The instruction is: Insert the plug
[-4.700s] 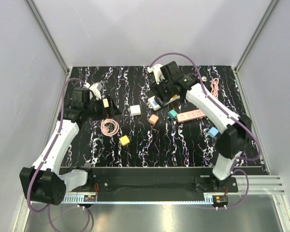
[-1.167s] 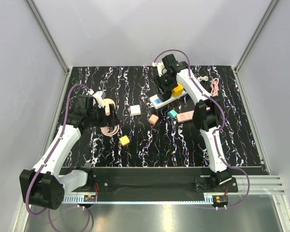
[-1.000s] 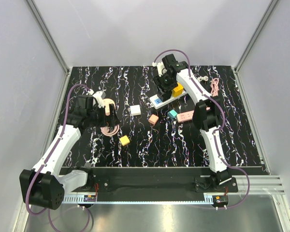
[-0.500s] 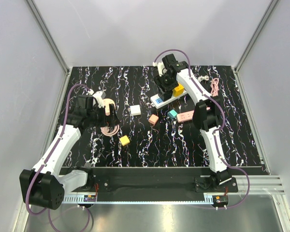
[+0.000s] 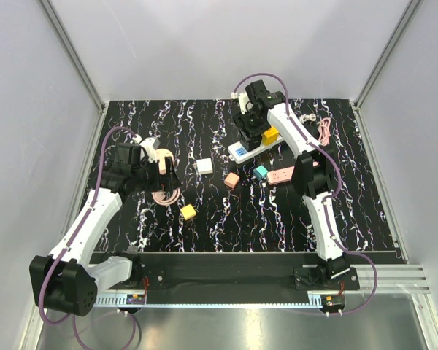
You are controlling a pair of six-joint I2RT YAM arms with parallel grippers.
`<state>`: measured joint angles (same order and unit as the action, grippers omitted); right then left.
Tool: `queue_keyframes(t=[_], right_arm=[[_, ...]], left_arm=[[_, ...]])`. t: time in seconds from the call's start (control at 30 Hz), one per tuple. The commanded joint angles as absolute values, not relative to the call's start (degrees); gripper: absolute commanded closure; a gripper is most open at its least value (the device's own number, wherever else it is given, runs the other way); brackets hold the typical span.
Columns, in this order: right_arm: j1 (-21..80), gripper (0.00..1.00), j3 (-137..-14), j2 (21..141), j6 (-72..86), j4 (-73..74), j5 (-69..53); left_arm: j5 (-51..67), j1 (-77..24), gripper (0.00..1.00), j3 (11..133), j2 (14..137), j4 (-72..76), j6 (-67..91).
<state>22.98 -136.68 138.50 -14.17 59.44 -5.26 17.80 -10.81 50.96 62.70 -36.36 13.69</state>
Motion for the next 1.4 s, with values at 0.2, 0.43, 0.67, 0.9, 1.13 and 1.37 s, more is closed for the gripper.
queue_keyframes(t=[0.2,0.43,0.67,0.9,1.13,1.37], right_arm=[[23.1,1.00,-136.6,133.9,-14.5,58.3,-3.9],[23.2,1.00,-136.4,135.8,-14.6,58.0,-3.8],[23.0,1.00,-132.8,136.0,-15.0,55.6,-4.2],[22.9,1.00,-126.4,134.4,-15.7,50.7,-3.6],[22.9,1.00,-124.7,133.6,-15.1,51.8,-2.9],[22.9,1.00,-126.6,132.9,-15.4,55.4,-0.4]], left_arm=[[19.2,-11.0,0.01,51.5,62.5,-34.5,12.8],[19.1,-11.0,0.01,51.4,62.5,-34.5,12.8],[19.2,-11.0,0.01,51.4,62.5,-34.5,12.8],[19.3,-11.0,0.01,51.3,62.5,-34.5,12.8],[19.5,-11.0,0.01,51.3,62.8,-34.4,12.9],[19.7,-11.0,0.01,51.3,62.8,-34.4,13.0]])
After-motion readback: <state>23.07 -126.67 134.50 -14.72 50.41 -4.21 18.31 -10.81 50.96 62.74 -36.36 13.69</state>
